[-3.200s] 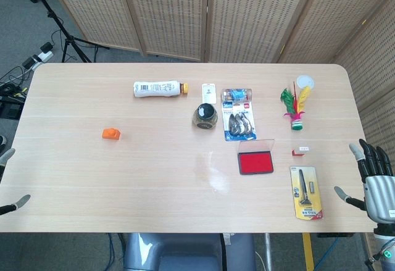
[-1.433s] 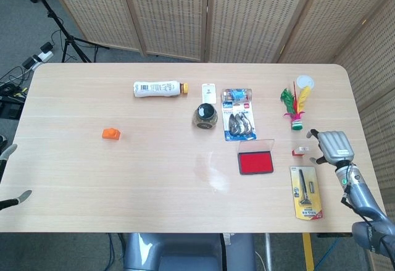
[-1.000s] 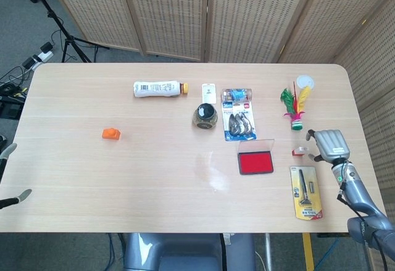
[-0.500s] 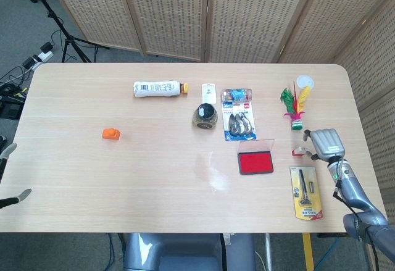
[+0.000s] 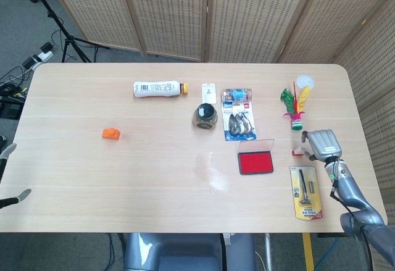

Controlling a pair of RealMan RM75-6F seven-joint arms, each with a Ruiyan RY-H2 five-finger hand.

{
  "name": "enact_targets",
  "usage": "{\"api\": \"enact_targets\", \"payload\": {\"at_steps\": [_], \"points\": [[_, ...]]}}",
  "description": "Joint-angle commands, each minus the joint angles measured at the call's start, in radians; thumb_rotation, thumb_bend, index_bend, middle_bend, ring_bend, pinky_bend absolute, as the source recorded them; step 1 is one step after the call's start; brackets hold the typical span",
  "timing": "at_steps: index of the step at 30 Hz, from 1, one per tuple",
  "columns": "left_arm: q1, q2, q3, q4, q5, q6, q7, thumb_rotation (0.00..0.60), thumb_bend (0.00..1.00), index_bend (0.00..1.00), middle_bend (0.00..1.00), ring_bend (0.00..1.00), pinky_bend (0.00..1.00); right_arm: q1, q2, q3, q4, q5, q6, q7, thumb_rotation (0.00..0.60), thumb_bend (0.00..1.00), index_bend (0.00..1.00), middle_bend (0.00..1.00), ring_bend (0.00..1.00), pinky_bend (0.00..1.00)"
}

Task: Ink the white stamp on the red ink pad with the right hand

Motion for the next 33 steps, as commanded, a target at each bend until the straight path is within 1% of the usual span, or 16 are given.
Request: {"api": "enact_targets", "payload": {"at_steps": [1,15,19,26,30,32,33], "points": [[0.0,0.0,0.0,0.001,-0.003,-0.002,-0.003,0.6,0.0,0.0,0.0,0.0,0.0,0.003,-0.008,-0.002,0.01,0.0,-0.005,-0.002,0.6,0.34,0.44,0.97,1.0,1.0],[-0.002,0.001,-0.001,0.002,-0.003,-0.007,-0.007,0.6,0.0,0.0,0.0,0.0,0.0,0.011,-0.027,-0.007,0.036,0.001,-0.027,0.004,0.6,0.37,0.47,0.97,1.0,1.0],[-0.002,0.002,-0.001,0.002,-0.004,-0.008,-0.006,0.6,0.0,0.0,0.0,0.0,0.0,0.014,-0.028,-0.008,0.039,0.001,-0.034,0.007,0.6,0.41,0.5,0.98,1.0,1.0],[-0.005,0.001,-0.001,0.002,-0.007,-0.015,-0.005,0.6,0.0,0.0,0.0,0.0,0.0,0.015,-0.026,-0.01,0.039,0.003,-0.041,0.003,0.6,0.44,0.52,0.98,1.0,1.0],[-0.005,0.002,-0.002,0.002,-0.008,-0.015,-0.006,0.6,0.0,0.0,0.0,0.0,0.0,0.013,-0.016,-0.011,0.024,-0.002,-0.031,0.003,0.6,0.44,0.53,0.97,1.0,1.0],[-0.005,0.002,-0.002,0.002,-0.008,-0.014,-0.007,0.6,0.0,0.0,0.0,0.0,0.0,0.01,-0.003,-0.011,0.003,-0.01,-0.01,0.001,0.6,0.45,0.53,0.97,1.0,1.0],[-0.005,0.003,-0.002,0.002,-0.007,-0.014,-0.009,0.6,0.0,0.0,0.0,0.0,0.0,0.006,0.014,-0.011,-0.025,-0.017,0.011,0.0,0.6,0.45,0.53,0.97,1.0,1.0]]}}
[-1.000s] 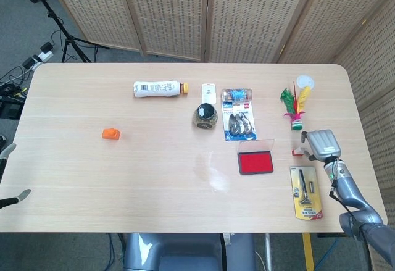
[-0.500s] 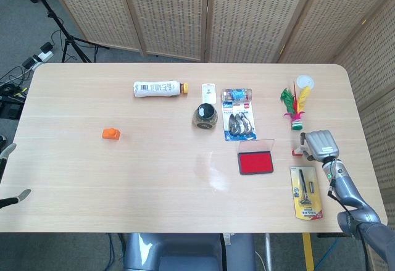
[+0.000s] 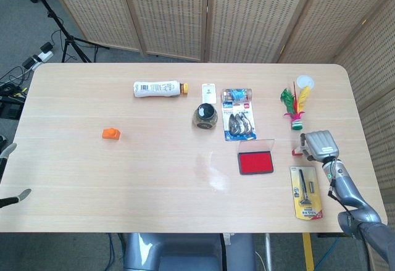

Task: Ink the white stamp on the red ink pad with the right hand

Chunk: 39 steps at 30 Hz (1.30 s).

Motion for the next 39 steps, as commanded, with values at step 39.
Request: {"api": "enact_targets", "payload": {"at_steps": [39], "points": [[-0.008,0.009,0.016,0.015,0.032,-0.011,-0.047,0.6,0.0,0.0,0.0,0.0,0.0,0.069,0.048,0.041,-0.652,0.236,0.146,-0.699,0.6,0.47,0.53,0.97,1.0,1.0]]}}
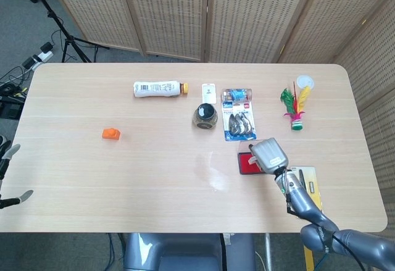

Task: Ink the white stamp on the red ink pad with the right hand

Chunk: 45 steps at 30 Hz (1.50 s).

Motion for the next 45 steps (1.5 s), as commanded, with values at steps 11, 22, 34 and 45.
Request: {"api": "enact_targets", "payload": {"at_steps": [11,22,34,45], "points": [[-0.001,-0.003,0.002,-0.002,0.0,-0.002,0.013,0.6,0.0,0.0,0.0,0.0,0.0,-0.016,-0.012,-0.035,0.029,0.004,0.023,0.002,0.6,0.5,0.53,0.97,1.0,1.0],[-0.002,-0.005,0.002,-0.003,-0.002,-0.003,0.017,0.6,0.0,0.0,0.0,0.0,0.0,-0.015,-0.029,-0.042,0.065,0.002,0.013,0.03,0.6,0.5,0.53,0.97,1.0,1.0],[-0.003,-0.006,0.002,-0.004,-0.003,-0.003,0.02,0.6,0.0,0.0,0.0,0.0,0.0,-0.02,-0.048,-0.057,0.102,-0.007,0.009,0.05,0.6,0.5,0.53,0.97,1.0,1.0],[-0.002,-0.007,0.002,-0.003,-0.005,-0.002,0.019,0.6,0.0,0.0,0.0,0.0,0.0,-0.024,-0.067,-0.066,0.137,-0.015,0.003,0.059,0.6,0.5,0.53,0.97,1.0,1.0]]}}
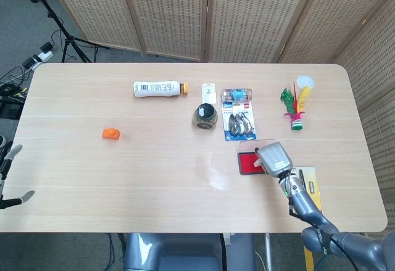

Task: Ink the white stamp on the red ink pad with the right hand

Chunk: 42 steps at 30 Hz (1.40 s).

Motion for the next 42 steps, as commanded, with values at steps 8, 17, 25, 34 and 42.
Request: {"api": "enact_targets", "payload": {"at_steps": [8,17,25,34,42], "points": [[0.0,0.001,0.0,0.0,0.001,0.0,-0.002,0.6,0.0,0.0,0.0,0.0,0.0,-0.003,-0.003,-0.001,-0.002,-0.007,0.005,-0.004,0.6,0.5,0.53,0.97,1.0,1.0],[0.0,0.003,0.001,0.001,0.003,0.001,-0.008,0.6,0.0,0.0,0.0,0.0,0.0,-0.008,0.03,0.006,-0.049,-0.028,0.041,-0.013,0.6,0.5,0.53,0.97,1.0,1.0],[0.002,0.003,0.003,0.001,0.008,0.006,-0.007,0.6,0.0,0.0,0.0,0.0,0.0,-0.021,0.113,0.005,-0.173,-0.076,0.096,-0.028,0.6,0.5,0.53,0.97,1.0,1.0],[0.006,0.003,0.006,0.0,0.017,0.016,-0.009,0.6,0.0,0.0,0.0,0.0,0.0,-0.032,0.206,0.03,-0.251,-0.058,0.12,-0.026,0.6,0.5,0.53,0.97,1.0,1.0],[0.004,0.002,0.008,-0.002,0.016,0.01,0.001,0.6,0.0,0.0,0.0,0.0,0.0,-0.045,0.204,0.043,-0.066,0.044,0.041,0.068,0.6,0.5,0.53,0.97,1.0,1.0]]}}
